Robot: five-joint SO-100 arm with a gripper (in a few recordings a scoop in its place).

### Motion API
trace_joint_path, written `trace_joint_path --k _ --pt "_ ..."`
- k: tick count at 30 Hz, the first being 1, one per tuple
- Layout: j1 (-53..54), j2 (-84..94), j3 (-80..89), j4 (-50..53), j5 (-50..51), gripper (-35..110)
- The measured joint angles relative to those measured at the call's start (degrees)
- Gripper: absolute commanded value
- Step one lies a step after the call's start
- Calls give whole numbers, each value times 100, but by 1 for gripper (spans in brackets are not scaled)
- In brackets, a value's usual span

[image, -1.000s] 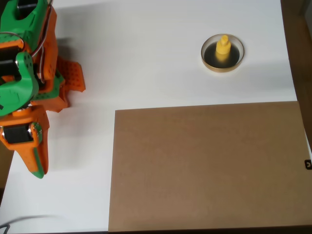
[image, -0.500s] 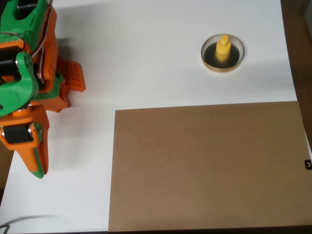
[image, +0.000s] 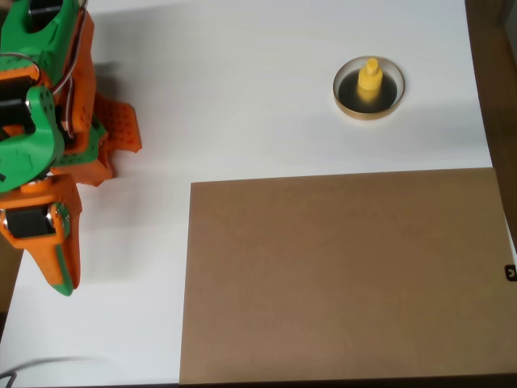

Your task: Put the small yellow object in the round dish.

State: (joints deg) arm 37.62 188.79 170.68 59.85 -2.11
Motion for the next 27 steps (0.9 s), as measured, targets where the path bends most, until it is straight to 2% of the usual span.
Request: trace_joint_path --k 27 --pt "88 0 0 0 88 0"
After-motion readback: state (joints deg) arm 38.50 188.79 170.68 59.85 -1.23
